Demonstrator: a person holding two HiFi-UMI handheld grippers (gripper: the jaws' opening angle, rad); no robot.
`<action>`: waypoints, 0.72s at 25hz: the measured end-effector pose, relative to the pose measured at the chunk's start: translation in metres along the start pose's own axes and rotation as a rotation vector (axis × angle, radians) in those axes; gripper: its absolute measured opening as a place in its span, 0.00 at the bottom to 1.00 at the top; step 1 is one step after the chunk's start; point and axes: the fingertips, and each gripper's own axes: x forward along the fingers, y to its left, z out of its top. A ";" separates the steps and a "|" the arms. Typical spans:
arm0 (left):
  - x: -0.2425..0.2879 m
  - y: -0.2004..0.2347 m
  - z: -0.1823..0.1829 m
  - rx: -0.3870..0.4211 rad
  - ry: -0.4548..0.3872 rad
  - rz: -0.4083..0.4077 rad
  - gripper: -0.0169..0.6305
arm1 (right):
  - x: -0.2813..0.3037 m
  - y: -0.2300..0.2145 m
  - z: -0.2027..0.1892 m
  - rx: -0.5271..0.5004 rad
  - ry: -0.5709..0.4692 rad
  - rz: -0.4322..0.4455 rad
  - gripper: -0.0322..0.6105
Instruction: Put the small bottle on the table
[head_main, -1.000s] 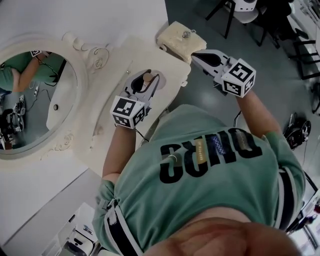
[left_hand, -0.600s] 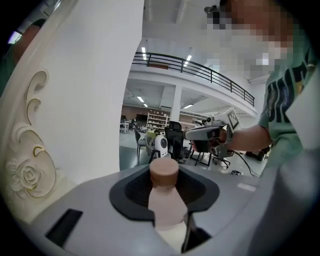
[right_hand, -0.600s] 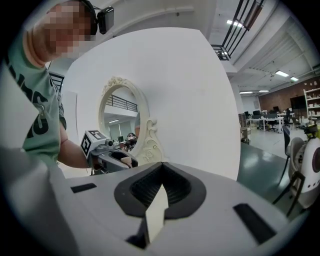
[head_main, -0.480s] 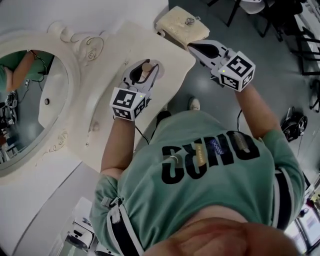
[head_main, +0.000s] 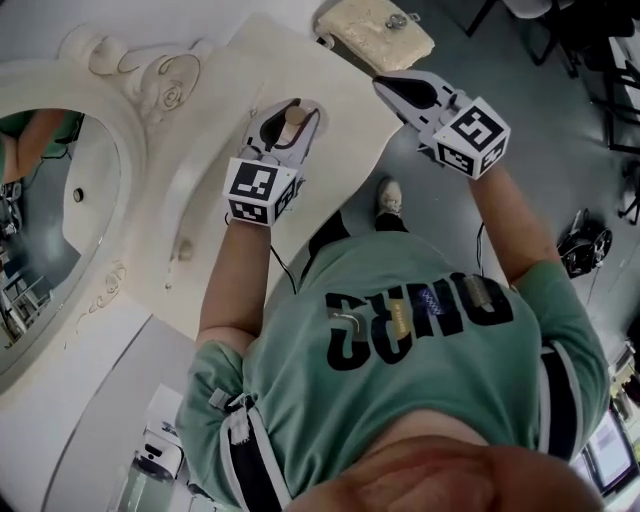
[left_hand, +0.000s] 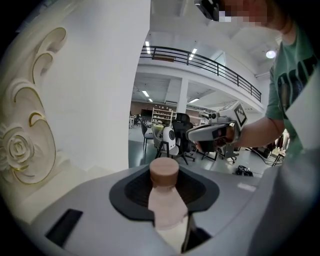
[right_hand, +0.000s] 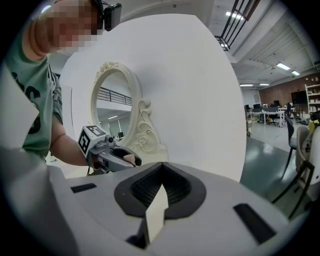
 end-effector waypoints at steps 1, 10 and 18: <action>0.003 0.004 -0.004 0.002 0.004 0.004 0.23 | 0.005 -0.001 -0.004 0.003 0.005 0.002 0.04; 0.036 0.037 -0.034 0.048 0.035 0.025 0.23 | 0.046 -0.012 -0.046 0.026 0.043 0.021 0.04; 0.058 0.057 -0.049 0.098 0.029 0.046 0.23 | 0.069 -0.016 -0.065 0.021 0.045 0.032 0.04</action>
